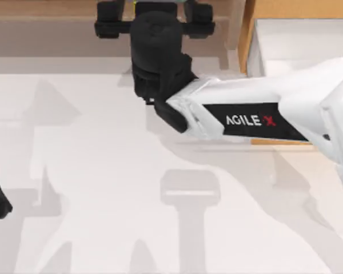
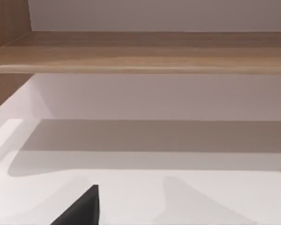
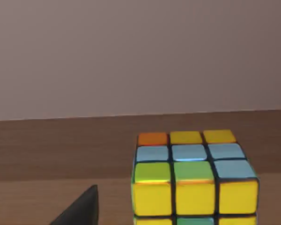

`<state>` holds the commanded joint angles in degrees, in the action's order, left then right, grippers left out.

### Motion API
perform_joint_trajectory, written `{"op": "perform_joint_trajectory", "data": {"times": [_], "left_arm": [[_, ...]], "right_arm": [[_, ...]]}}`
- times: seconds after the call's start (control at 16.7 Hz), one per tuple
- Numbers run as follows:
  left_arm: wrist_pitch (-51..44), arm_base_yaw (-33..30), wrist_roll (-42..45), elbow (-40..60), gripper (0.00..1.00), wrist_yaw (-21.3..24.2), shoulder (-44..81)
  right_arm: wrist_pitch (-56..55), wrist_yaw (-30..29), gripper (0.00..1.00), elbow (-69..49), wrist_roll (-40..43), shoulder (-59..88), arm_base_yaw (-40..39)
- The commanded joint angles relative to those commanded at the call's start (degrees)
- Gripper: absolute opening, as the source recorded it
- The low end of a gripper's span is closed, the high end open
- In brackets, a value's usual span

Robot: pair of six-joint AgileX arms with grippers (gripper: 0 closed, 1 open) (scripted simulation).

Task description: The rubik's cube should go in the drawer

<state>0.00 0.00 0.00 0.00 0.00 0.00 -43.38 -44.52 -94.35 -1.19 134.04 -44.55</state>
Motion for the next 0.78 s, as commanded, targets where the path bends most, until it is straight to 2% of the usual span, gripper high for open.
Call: {"op": "perform_joint_trajectory", "data": {"times": [0.24,0.78], "left_arm": [[0.0,0.0,0.0,0.0,1.00,0.0,0.0],[0.0,0.0,0.0,0.0,1.00,0.0,0.0]], "right_arm": [[1.9,-2.7,1.00,-3.6,0.3,5.6,-0.6],[3.3,-2.1,1.00,-5.6,0.4,6.6,0.1]]}}
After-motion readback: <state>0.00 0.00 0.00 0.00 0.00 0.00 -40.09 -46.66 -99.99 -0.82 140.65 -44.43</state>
